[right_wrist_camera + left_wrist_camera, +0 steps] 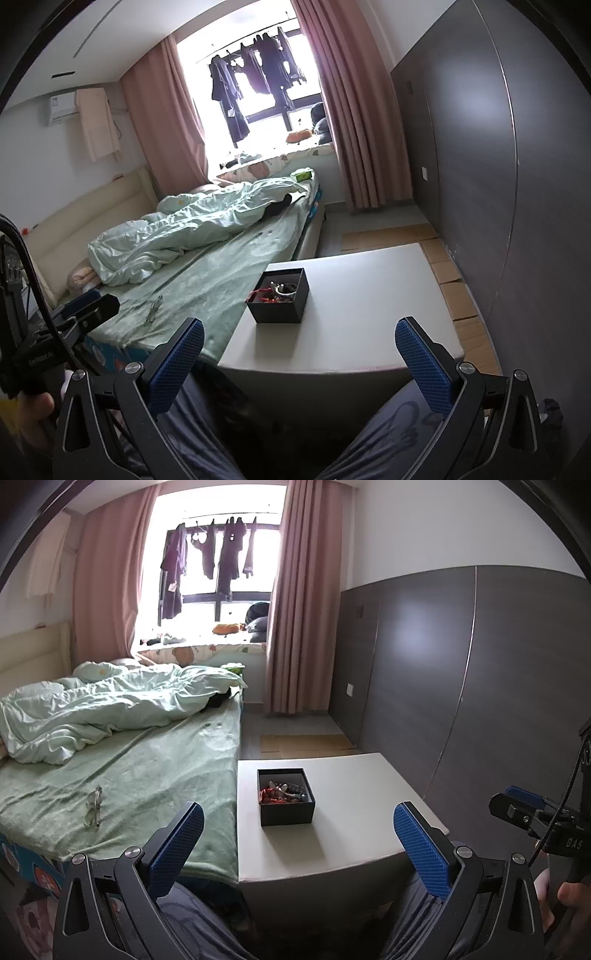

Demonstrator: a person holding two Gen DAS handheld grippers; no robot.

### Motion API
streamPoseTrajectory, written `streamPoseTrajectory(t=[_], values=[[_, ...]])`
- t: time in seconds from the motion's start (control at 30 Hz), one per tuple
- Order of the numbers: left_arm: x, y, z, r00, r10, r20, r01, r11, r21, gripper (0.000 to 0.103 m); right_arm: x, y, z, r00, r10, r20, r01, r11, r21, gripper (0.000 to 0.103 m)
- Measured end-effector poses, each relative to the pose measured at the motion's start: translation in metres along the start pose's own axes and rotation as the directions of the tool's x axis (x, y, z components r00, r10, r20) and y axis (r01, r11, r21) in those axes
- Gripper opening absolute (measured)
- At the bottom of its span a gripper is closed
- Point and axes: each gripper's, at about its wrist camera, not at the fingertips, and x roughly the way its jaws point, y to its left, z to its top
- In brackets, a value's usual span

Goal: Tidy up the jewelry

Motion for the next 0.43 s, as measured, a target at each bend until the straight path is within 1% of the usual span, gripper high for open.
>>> streamPoseTrajectory(t=[0.43], values=[[0.0006,-0.0033,0.002,1.0,-0.008,0.001,0.008,1.0,0.023,0.103,0.0018,-0.0027,-0.004,1.0,-0.003,-0.008,0.003,1.0,0.0,0.103]])
